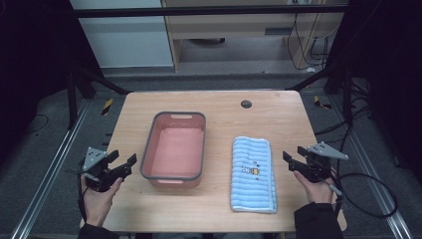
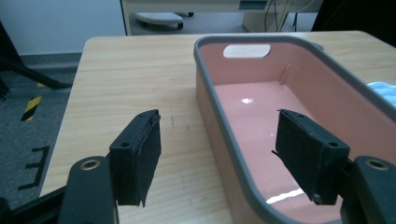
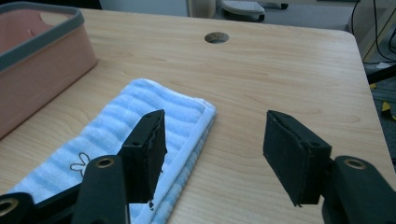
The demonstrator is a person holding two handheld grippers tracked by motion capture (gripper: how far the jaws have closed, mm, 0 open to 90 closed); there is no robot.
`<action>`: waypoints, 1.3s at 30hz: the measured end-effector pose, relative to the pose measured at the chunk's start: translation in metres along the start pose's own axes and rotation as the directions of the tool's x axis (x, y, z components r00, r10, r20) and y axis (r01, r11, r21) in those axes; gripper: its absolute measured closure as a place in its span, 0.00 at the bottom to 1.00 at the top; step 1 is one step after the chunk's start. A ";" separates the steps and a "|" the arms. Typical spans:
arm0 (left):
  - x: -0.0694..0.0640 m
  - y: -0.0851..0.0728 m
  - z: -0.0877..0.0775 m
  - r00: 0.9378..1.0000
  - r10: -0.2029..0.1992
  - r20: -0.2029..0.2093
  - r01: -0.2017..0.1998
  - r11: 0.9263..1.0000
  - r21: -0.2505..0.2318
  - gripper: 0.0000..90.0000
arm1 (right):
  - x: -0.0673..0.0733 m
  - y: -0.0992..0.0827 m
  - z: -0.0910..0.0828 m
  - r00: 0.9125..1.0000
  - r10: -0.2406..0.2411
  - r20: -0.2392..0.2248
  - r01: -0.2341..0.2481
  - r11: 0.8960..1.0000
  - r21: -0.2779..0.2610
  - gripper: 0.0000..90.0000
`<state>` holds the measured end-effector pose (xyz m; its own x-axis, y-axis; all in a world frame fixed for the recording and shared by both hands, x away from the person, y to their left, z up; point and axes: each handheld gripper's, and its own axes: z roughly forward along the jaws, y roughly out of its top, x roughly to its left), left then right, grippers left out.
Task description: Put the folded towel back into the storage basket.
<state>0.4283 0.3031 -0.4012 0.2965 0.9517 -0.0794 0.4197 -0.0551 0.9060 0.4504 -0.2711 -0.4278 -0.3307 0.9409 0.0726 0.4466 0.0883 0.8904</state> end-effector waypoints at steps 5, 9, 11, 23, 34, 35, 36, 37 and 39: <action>-0.009 0.007 0.000 1.000 0.018 0.016 -0.017 1.000 -0.023 0.35 | 0.002 0.014 -0.004 1.000 -0.002 -0.012 0.001 1.000 -0.027 0.43; -0.018 0.012 0.000 0.999 0.026 0.030 -0.025 0.999 -0.033 0.35 | 0.003 0.021 -0.006 1.000 -0.012 -0.021 0.011 0.999 -0.039 0.44; -0.025 0.016 0.001 0.999 0.036 0.039 -0.034 0.999 -0.042 0.35 | 0.005 0.027 -0.006 0.999 -0.026 -0.029 0.024 0.999 -0.041 0.45; -0.053 0.032 0.002 0.994 0.078 0.073 -0.073 0.995 -0.072 0.37 | 0.011 0.036 -0.003 0.998 -0.050 -0.039 0.048 0.998 -0.038 0.45; -0.085 0.037 0.014 0.987 0.109 0.116 -0.102 0.992 -0.068 0.37 | 0.012 0.039 0.003 0.997 -0.058 -0.044 0.056 0.998 -0.038 0.45; -0.085 0.037 0.014 0.987 0.109 0.116 -0.102 0.992 -0.068 0.37 | 0.012 0.039 0.003 0.997 -0.058 -0.044 0.056 0.998 -0.038 0.45; -0.088 0.037 0.015 0.987 0.111 0.120 -0.104 0.992 -0.068 0.37 | 0.013 0.040 0.003 0.997 -0.058 -0.043 0.056 0.998 -0.039 0.45; -0.092 0.037 0.016 0.985 0.118 0.125 -0.110 0.992 -0.068 0.37 | 0.013 0.042 0.004 0.997 -0.057 -0.045 0.055 0.998 -0.040 0.45; -0.095 0.037 0.017 0.984 0.121 0.129 -0.113 0.991 -0.067 0.38 | 0.013 0.042 0.005 0.997 -0.059 -0.044 0.058 0.998 -0.040 0.45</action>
<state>0.4305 0.2055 -0.3672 0.4534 0.8910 -0.0227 0.3251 -0.1416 0.9350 0.4690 -0.2534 -0.3914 -0.3927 0.9188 0.0391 0.3930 0.1293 0.9104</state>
